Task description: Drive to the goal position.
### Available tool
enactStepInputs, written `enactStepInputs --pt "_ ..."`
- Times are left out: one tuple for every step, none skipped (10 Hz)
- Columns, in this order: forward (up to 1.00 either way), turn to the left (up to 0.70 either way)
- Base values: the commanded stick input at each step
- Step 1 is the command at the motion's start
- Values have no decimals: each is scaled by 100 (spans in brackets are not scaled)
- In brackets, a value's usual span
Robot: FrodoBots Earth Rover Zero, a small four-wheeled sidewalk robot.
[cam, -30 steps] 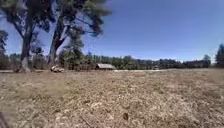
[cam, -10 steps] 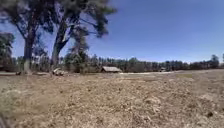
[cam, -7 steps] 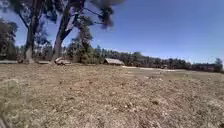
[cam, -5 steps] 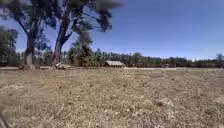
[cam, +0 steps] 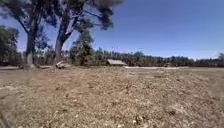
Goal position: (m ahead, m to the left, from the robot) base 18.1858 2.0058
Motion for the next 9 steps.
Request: enactStepInputs --pt "70 0" --pt "70 0" --pt "70 0" --pt "70 0" --pt "70 0" --pt "70 0" --pt "70 0" --pt "70 0" --pt "70 0"
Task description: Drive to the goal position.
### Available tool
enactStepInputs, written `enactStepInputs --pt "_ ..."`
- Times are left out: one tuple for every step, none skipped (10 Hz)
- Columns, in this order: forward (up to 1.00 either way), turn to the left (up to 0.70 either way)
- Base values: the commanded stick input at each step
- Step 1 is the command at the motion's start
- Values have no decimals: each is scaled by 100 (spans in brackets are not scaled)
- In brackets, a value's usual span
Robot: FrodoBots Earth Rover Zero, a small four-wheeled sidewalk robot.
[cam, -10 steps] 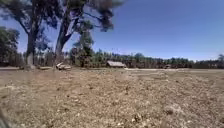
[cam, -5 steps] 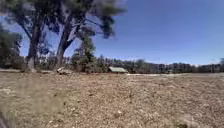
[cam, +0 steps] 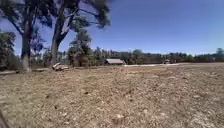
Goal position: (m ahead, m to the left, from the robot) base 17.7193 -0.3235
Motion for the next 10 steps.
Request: enactStepInputs --pt "70 0" --pt "70 0" --pt "70 0" --pt "70 0" --pt "70 0" --pt "70 0" --pt "70 0" --pt "70 0" --pt "70 0" --pt "70 0"
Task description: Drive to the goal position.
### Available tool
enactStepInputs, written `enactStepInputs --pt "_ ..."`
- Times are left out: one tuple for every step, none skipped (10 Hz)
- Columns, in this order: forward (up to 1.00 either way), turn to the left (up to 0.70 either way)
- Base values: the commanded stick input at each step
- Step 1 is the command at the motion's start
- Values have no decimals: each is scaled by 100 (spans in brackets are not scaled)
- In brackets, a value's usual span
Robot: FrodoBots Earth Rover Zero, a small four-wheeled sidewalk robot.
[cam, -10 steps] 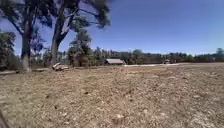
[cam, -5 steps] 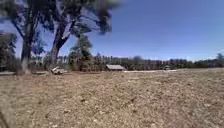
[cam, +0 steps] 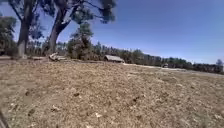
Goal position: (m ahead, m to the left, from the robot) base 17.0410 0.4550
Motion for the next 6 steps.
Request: enactStepInputs --pt "70 0" --pt "70 0" --pt "70 0" --pt "70 0" --pt "70 0" --pt "70 0"
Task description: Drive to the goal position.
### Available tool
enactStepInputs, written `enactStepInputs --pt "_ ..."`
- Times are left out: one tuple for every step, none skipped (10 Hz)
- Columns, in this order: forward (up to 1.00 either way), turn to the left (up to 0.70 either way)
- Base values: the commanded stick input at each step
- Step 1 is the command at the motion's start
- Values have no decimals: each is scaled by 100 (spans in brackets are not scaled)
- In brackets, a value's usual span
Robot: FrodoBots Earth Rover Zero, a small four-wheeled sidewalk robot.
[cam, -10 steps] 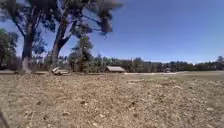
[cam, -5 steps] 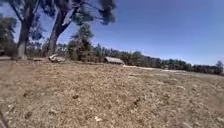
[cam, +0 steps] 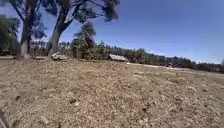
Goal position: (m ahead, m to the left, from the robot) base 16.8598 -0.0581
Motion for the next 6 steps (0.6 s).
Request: enactStepInputs --pt "70 0" --pt "70 0" --pt "70 0" --pt "70 0" --pt "70 0" --pt "70 -31"
